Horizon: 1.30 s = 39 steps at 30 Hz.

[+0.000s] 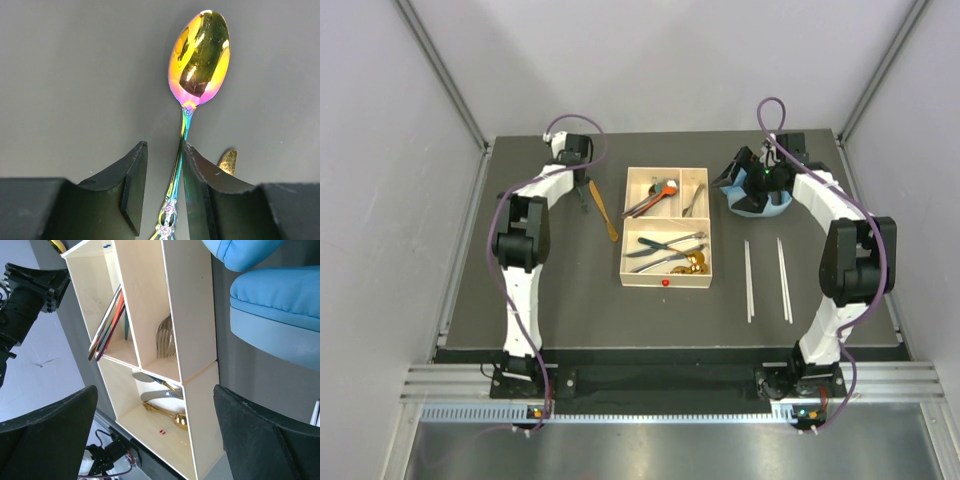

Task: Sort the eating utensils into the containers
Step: Pick up the spoon from the center of the board.

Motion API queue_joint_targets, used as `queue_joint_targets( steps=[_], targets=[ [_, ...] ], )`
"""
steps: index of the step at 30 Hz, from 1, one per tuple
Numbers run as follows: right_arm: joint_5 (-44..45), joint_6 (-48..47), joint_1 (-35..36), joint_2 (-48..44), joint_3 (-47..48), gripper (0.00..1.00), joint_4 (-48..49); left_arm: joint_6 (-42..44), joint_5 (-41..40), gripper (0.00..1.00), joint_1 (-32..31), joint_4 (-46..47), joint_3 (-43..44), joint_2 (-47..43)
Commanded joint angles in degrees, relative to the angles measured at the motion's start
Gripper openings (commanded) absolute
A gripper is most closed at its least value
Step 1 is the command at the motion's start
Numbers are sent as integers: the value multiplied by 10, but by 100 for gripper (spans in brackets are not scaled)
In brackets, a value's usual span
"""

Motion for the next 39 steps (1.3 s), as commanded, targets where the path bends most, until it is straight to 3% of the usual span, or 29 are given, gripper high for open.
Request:
queue_joint_targets(
  steps=[1, 11, 22, 24, 25, 26, 30, 33, 39],
  targets=[
    [-6, -6, -3, -3, 23, 99, 0, 7, 9, 39, 2, 19, 15, 7],
    [-6, -6, -4, 0, 28, 99, 1, 25, 8, 36, 2, -55, 84, 47],
    [-10, -8, -7, 7, 36, 99, -2, 32, 15, 35, 2, -69, 101, 73],
    [-10, -10, -8, 9, 39, 99, -5, 36, 25, 29, 2, -76, 109, 81],
    [-10, -10, -8, 9, 40, 99, -6, 37, 31, 15, 2, -77, 117, 82],
    [-11, -10, -9, 9, 41, 99, -8, 43, 38, 8, 2, -79, 120, 84],
    [-12, -11, -10, 11, 42, 99, -8, 56, 72, 0, 2, -94, 123, 79],
    [-14, -11, -9, 11, 42, 99, -9, 55, 85, 0, 2, -121, 120, 69],
    [-15, -11, -9, 7, 38, 99, -6, 60, 131, 0, 0, -182, 29, 5]
  ],
)
